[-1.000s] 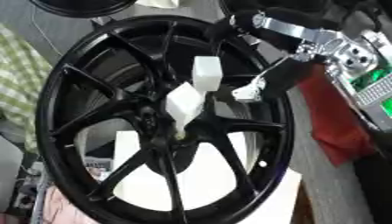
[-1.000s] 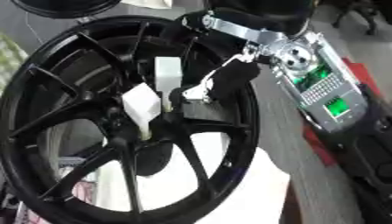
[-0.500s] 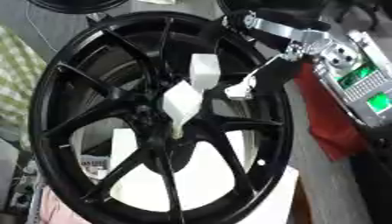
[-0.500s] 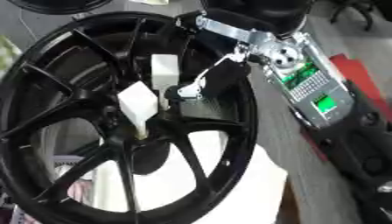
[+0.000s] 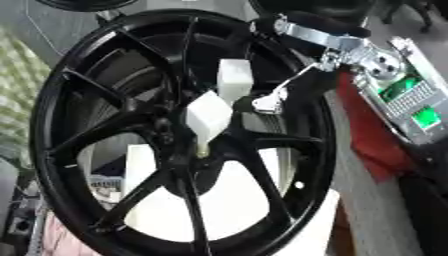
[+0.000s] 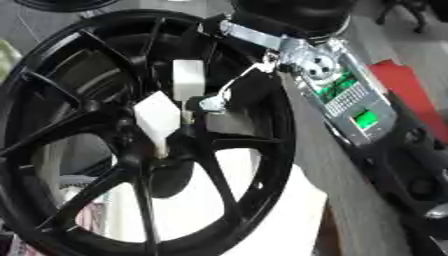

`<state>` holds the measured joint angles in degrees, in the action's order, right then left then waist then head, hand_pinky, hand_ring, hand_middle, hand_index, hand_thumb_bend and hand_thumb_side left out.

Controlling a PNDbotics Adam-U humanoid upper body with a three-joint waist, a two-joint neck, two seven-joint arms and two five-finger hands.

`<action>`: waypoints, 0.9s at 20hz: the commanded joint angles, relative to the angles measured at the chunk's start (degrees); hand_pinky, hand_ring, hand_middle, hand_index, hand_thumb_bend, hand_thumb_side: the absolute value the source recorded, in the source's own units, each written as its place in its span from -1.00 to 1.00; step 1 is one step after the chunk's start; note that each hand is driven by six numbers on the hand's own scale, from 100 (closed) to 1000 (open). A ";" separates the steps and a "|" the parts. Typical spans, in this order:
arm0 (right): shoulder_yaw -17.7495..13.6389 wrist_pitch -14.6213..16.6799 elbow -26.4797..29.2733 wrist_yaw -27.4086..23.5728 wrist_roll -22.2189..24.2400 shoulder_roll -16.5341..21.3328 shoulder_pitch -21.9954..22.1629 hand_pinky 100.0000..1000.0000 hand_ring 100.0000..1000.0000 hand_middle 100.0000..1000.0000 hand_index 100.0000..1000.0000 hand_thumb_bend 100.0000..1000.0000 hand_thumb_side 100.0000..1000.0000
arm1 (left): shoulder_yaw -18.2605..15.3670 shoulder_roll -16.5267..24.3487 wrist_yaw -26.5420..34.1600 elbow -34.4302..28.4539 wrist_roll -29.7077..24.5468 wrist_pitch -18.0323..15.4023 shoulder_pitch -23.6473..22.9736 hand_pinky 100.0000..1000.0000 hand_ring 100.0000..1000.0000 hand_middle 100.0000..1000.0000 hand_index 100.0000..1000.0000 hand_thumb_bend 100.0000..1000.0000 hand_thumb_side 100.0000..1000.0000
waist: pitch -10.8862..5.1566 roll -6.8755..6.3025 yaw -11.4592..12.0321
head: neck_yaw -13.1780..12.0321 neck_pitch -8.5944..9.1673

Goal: Pull the pin out of the wheel hub.

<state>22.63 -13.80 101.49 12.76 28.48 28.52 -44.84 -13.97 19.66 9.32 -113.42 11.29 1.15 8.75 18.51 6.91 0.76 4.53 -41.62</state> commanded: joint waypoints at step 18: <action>-0.52 1.72 -2.27 0.66 -0.38 0.71 -0.59 0.99 0.76 0.20 0.50 -0.35 -0.84 | 0.05 0.54 -0.51 -1.17 -0.68 -0.17 0.90 0.36 0.20 -0.04 0.26 -1.00 0.52 | -0.07 -0.12 0.82 | 1.03 1.95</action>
<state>22.63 -12.12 98.77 13.52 28.27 28.47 -44.80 -13.95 19.64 9.01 -113.42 10.75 1.06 9.10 19.30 7.17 1.55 5.26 -40.59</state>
